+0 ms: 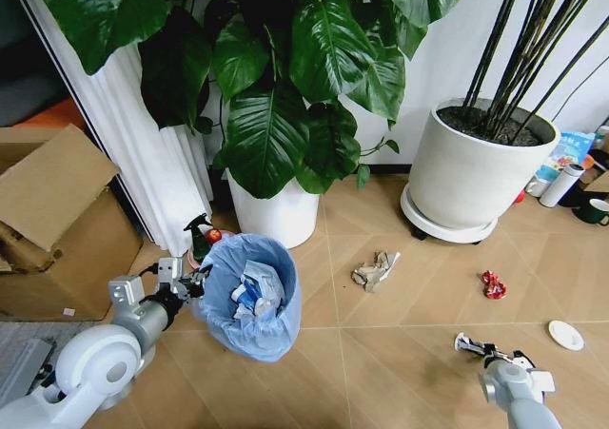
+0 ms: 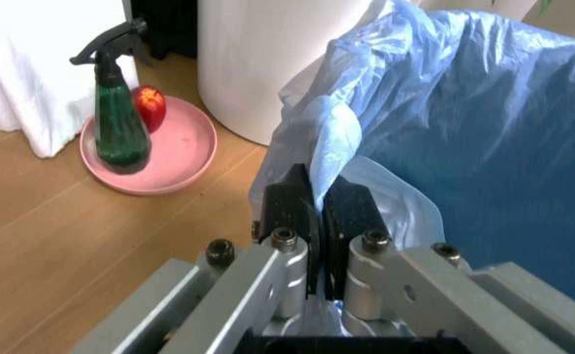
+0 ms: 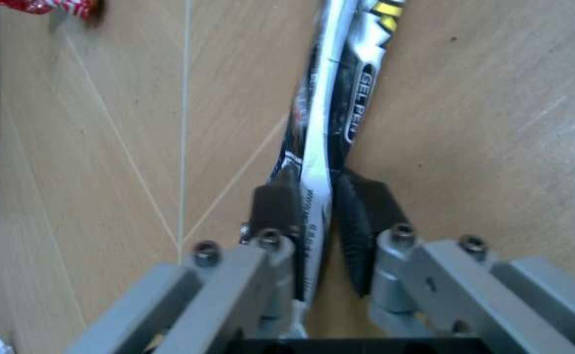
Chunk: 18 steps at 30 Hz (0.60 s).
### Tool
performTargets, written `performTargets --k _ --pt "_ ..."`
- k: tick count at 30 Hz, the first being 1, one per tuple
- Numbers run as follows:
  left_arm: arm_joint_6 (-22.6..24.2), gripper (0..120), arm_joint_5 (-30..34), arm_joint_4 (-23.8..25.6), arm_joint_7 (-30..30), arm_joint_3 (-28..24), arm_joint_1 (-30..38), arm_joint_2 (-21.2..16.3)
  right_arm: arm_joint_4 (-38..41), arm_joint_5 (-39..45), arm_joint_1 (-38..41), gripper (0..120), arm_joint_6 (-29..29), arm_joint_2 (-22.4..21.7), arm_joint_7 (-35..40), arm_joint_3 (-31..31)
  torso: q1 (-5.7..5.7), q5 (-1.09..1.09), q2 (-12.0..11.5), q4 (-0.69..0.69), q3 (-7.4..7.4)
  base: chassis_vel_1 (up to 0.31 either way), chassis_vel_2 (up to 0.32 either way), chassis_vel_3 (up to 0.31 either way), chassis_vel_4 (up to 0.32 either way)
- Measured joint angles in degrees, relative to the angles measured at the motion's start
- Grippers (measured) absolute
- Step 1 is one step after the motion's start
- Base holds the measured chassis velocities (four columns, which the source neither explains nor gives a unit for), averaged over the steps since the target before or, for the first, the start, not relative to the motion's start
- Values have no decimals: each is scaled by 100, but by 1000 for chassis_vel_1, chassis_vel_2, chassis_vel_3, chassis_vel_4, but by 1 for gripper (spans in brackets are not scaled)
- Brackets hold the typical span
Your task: Pick up the trash bin and place the garbage on the floor into it.
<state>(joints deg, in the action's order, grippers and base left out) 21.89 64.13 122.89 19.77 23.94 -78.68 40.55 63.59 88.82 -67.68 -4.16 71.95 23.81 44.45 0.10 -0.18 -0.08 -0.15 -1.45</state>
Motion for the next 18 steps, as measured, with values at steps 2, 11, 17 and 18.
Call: performTargets --k 2,11,17,18 --pt "0 0 -1 3 0 0 -1 3 0 2 -2 5 -5 2 0 3 0 1 0 0 0 0 0 0 0" --pt "-2 0 -14 13 16 -4 -19 38 767 -426 -574 0 -23 -70 -131 -188 2 30 -4 4 -4 0 0 0 0" --pt "-2 0 -21 11 56 -30 -17 50 1951 -959 -1188 0 94 -562 -569 -389 2 9 -4 2 -2 0 0 0 0" --pt "-2 0 -22 11 57 -30 -17 49 1989 -983 -1205 0 99 -584 -589 -395 2 10 -4 2 -2 0 0 0 0"
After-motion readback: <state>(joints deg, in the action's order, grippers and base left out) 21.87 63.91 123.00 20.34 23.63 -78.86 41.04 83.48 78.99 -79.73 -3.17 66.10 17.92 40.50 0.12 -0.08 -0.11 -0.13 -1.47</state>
